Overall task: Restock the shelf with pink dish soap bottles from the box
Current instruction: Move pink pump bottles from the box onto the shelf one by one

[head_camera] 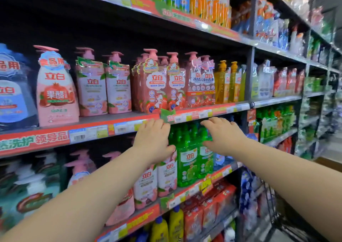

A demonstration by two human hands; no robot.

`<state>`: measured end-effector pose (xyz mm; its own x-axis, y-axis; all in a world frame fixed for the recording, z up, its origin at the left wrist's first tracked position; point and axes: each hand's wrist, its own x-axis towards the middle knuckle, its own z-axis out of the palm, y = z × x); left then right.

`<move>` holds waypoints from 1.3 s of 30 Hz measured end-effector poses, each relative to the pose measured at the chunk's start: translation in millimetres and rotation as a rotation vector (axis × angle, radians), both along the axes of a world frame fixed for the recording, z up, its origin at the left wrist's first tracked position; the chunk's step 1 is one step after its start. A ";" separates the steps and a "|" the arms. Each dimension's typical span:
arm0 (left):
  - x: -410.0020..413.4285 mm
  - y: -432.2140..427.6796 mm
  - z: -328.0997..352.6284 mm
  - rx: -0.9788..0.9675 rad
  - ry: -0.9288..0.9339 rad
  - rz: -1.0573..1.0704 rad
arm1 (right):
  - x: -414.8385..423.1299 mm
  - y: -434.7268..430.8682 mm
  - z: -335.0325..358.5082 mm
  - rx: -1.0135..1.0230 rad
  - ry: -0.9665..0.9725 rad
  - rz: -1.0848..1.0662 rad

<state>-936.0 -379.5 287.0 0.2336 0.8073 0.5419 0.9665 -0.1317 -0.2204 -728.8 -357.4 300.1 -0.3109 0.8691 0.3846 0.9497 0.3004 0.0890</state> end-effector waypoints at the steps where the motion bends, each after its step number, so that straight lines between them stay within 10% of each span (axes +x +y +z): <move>1: 17.7 -1.8 -3.4 -0.019 -0.004 -0.018 | 17.5 -5.9 -3.2 -0.004 -0.003 -0.017; 23: 447.0 -49.1 -81.8 -0.262 0.015 -0.464 | 421.6 -149.1 -75.8 -0.128 0.039 -0.497; 39: 651.6 110.6 -133.6 -0.383 -0.015 -0.646 | 601.0 -27.9 -106.5 -0.193 0.076 -0.713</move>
